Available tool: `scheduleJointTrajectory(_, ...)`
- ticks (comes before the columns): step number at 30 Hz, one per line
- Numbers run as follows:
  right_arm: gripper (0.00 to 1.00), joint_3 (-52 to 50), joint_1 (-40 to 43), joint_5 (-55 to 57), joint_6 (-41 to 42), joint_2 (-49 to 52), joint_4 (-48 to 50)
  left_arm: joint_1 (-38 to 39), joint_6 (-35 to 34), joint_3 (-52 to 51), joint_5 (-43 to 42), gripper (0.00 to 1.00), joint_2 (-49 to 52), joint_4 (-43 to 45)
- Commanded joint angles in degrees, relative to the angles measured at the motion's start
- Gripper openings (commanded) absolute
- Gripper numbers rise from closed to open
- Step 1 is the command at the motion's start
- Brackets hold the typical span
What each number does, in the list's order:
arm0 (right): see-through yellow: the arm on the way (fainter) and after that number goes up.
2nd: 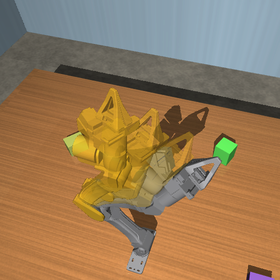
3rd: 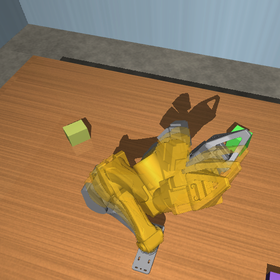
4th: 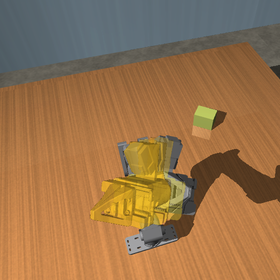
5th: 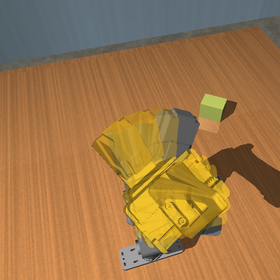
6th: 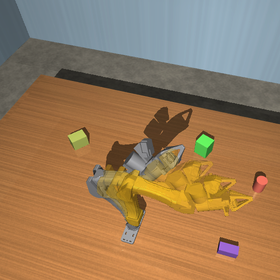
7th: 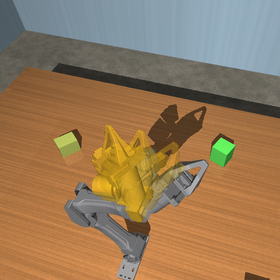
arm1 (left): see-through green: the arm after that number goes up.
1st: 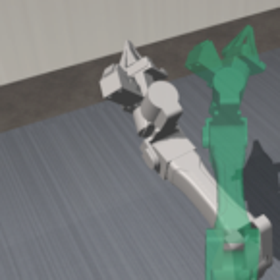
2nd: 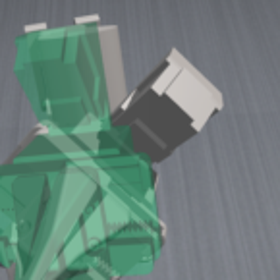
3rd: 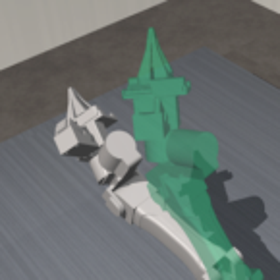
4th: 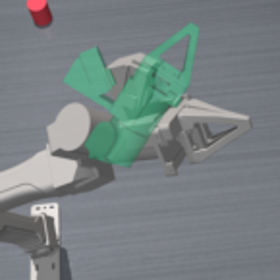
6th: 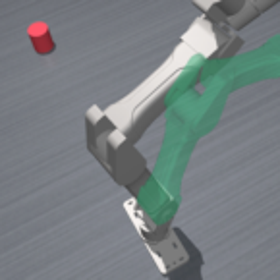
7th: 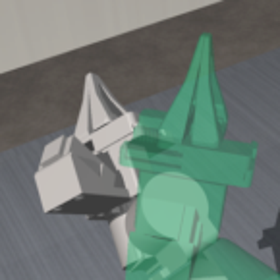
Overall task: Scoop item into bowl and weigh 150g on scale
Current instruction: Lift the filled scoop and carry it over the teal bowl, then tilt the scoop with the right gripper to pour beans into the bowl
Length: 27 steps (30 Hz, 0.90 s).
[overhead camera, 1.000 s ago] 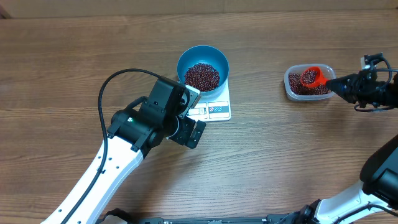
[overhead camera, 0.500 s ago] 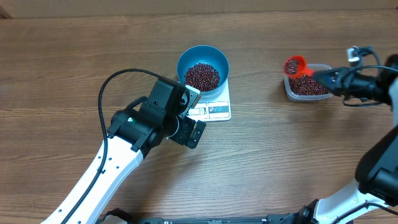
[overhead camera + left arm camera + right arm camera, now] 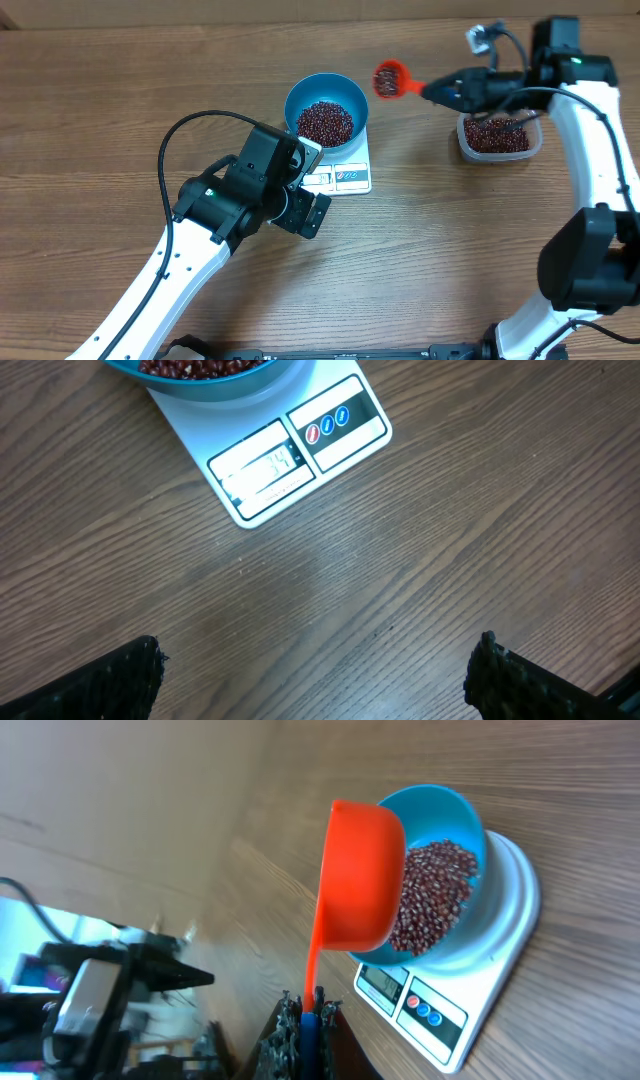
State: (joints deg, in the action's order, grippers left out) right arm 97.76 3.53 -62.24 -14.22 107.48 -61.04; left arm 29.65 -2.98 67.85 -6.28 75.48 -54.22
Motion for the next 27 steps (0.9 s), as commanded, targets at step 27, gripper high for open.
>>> scheduleJointTrajectory(27, 0.03, 3.15, -20.83, 34.8, 9.99, -1.14, 9.09, 0.28, 0.04, 0.17, -0.76, 1.0, -0.17, 0.09)
